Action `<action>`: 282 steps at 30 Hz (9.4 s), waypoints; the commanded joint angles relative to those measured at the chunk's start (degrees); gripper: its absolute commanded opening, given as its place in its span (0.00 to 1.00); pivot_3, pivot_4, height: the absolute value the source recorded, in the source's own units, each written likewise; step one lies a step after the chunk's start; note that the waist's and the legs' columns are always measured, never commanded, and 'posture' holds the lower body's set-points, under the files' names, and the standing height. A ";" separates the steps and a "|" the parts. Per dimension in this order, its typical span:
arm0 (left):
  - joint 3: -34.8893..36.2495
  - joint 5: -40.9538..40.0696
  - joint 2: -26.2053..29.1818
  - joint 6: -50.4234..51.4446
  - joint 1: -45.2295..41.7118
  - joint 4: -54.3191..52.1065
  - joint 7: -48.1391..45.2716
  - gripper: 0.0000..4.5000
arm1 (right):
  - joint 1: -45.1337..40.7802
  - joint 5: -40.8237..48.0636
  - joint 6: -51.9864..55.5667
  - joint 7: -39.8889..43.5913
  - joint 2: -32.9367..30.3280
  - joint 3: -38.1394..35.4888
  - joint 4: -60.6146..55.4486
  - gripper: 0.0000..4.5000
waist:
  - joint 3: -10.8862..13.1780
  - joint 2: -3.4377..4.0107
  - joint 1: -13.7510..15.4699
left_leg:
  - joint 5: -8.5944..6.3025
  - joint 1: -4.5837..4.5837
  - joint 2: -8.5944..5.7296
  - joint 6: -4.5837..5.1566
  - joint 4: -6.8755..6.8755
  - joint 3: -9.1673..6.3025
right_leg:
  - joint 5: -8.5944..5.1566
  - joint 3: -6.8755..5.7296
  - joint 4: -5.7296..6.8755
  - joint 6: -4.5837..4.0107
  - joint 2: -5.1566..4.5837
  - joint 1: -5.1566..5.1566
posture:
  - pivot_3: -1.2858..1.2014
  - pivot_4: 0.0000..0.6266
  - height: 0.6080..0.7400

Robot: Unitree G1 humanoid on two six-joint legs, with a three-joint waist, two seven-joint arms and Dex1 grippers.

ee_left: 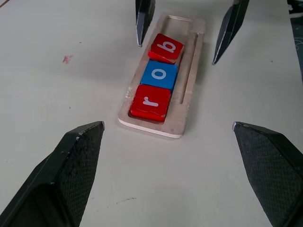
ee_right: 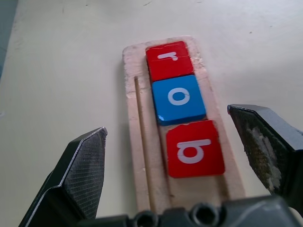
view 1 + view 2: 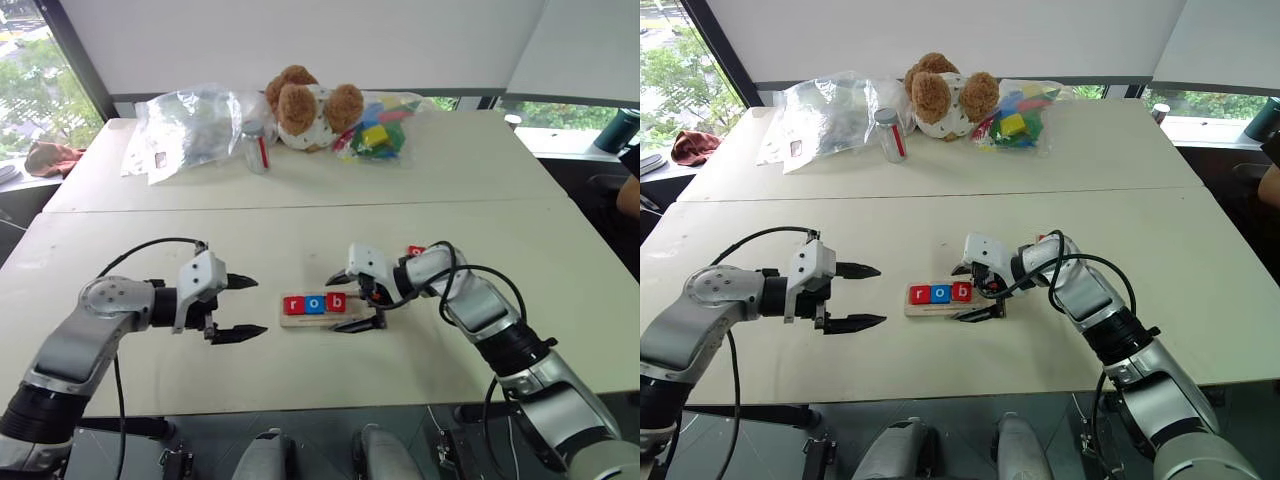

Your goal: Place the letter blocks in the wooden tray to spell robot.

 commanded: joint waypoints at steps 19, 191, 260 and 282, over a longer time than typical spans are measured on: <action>-0.54 1.87 -1.28 -2.42 -1.53 0.90 0.25 1.00 | 1.76 1.89 2.16 -0.13 0.04 -0.48 -4.55 0.99 | 0.00 0.00 0.01 | 0.00 0.01 0.00 0.00 0.01 0.00 | 0.00 0.00 0.02 0.00 0.01 0.00 | 0.52 0.24 1.00; -3.11 -0.22 -0.87 0.33 -2.67 -4.03 1.12 1.00 | 0.92 2.24 -18.81 3.94 -4.21 -7.65 13.81 0.25 | 0.06 -0.04 0.06 | -0.07 0.27 -0.04 0.12 0.04 -0.11 | -0.07 0.00 -0.12 0.10 -0.05 0.44 | 0.52 0.24 1.00; -4.61 2.83 -5.54 -2.30 -4.38 -0.53 2.21 1.00 | 1.40 -2.50 -22.18 -2.49 -2.73 -7.34 10.98 0.92 | 0.07 -0.03 0.04 | -0.04 0.26 -0.05 0.06 0.02 -0.12 | -0.07 0.00 -0.10 0.10 -0.03 0.42 | 0.52 0.24 1.00; -5.03 -0.97 -7.40 0.84 -6.23 -5.66 1.84 1.00 | 16.77 7.64 22.12 -34.99 3.94 -36.45 -30.40 0.92 | 0.03 -0.06 0.38 | -0.05 0.20 -0.03 0.05 -0.02 -0.19 | -0.07 0.01 -0.11 0.10 -0.09 0.38 | 0.52 0.24 1.00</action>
